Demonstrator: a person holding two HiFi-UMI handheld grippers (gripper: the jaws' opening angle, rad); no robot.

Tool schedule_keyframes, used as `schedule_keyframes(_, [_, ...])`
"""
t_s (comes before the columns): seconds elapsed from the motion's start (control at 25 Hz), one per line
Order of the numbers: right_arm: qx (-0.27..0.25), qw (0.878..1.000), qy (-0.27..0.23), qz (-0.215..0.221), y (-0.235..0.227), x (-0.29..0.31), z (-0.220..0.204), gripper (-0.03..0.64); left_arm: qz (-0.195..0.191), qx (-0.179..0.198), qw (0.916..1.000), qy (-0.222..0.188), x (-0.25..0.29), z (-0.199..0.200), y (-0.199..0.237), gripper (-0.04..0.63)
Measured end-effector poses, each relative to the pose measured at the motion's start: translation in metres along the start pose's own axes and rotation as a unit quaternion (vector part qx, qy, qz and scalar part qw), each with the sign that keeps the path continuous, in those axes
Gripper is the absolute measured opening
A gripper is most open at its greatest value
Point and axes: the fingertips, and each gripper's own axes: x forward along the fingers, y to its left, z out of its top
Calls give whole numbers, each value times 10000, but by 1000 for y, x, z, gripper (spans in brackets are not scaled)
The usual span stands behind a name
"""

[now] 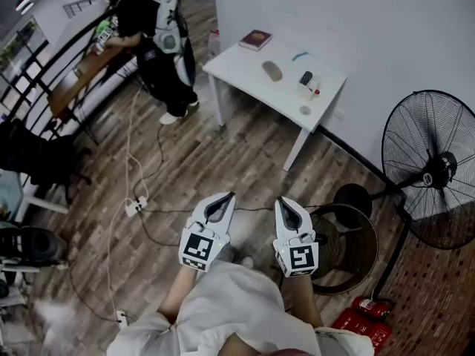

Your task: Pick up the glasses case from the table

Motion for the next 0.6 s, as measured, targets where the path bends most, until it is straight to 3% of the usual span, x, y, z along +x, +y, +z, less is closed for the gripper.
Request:
schedule_keyframes(0.24, [-62,10000,19,29,-5,35,0,3,39,-74,9999,-84,21,-1,28,18])
schedule_keyframes(0.6, [-194,9993,143,-273,-16,101,12,3,-184,-151,9995,-210,61,5,93,18])
